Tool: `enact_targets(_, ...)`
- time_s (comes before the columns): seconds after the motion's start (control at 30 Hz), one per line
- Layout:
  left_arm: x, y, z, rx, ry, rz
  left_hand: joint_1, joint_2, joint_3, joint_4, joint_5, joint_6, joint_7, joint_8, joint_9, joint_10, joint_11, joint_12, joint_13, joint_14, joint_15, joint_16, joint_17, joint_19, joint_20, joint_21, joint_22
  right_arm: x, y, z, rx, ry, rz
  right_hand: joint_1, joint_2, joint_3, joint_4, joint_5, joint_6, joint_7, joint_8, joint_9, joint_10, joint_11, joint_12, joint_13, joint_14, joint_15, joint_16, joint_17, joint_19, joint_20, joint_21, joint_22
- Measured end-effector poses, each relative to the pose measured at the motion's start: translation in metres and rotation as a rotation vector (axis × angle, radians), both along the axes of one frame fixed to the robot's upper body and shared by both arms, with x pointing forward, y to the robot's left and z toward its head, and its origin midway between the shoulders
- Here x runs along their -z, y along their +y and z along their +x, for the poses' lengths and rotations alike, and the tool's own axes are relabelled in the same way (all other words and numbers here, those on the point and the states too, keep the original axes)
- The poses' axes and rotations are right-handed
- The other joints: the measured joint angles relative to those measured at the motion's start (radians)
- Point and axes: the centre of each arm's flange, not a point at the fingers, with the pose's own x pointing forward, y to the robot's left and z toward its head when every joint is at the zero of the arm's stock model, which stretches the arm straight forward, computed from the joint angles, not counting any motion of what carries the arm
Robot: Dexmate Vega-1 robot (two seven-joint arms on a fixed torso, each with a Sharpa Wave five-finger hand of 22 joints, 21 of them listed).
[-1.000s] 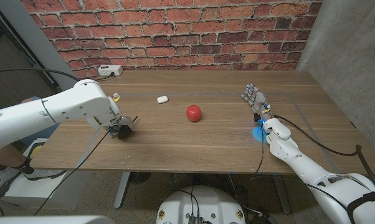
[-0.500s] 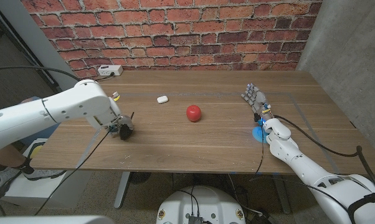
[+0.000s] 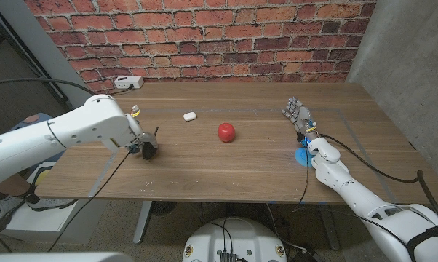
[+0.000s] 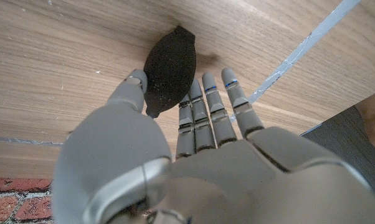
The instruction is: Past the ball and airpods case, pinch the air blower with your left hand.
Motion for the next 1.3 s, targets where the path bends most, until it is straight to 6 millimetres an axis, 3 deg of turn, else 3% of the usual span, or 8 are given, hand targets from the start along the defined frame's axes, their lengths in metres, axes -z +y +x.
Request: enact_targets(1.3,-0.028,-0.027,0.016,0.143,-0.164,-0.084,0.000,0.000,-0.001,0.007,0.017,0.012,-0.013,-0.001,0.021,-0.001,-0.008,0.008,0.015,0.005,-0.005,-0.008,0.000,-0.005,-0.005,0.015,-0.003,0.006,-0.004,-0.012,0.007,0.001,0.001,0.000,0.000,0.000,0.000,0.000,0.000,0.000,0.000,0.000,0.000,0.000,0.000,0.000,0.000,0.000,0.000,0.000,0.000,0.000,0.000,0.005)
